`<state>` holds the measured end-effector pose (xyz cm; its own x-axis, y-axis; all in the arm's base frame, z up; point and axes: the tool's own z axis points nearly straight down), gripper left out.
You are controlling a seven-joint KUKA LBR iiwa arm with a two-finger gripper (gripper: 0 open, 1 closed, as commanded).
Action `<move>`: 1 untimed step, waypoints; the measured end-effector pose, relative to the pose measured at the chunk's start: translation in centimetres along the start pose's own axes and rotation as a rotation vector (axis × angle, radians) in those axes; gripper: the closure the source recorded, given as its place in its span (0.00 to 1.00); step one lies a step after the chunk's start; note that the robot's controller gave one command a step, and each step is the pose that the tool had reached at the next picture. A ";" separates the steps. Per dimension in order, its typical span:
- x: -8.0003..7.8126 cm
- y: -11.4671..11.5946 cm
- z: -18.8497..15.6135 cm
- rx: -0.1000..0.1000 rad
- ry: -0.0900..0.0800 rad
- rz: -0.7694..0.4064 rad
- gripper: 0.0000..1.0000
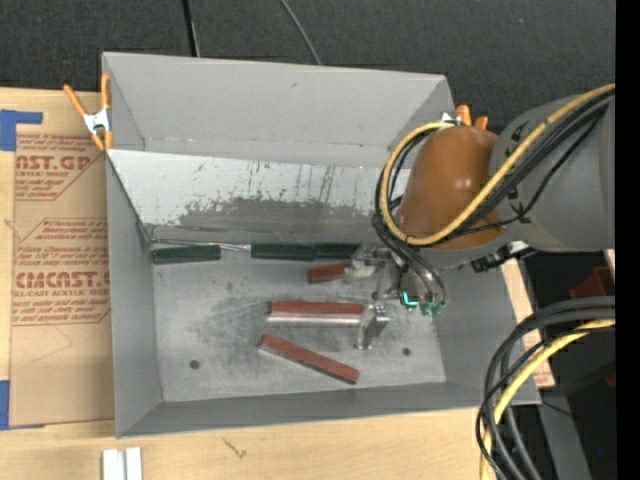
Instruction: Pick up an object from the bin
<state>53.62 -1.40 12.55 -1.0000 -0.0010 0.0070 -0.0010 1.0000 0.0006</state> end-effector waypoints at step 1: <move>-0.2 0.0 -0.4 0.000 -0.008 0.000 0.00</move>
Offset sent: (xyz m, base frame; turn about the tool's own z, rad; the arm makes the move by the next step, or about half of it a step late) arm 0.0054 0.0082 -0.0555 0.1048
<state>53.83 -1.41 12.98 -1.0000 -0.0013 -0.0006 -0.0013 1.0000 0.0002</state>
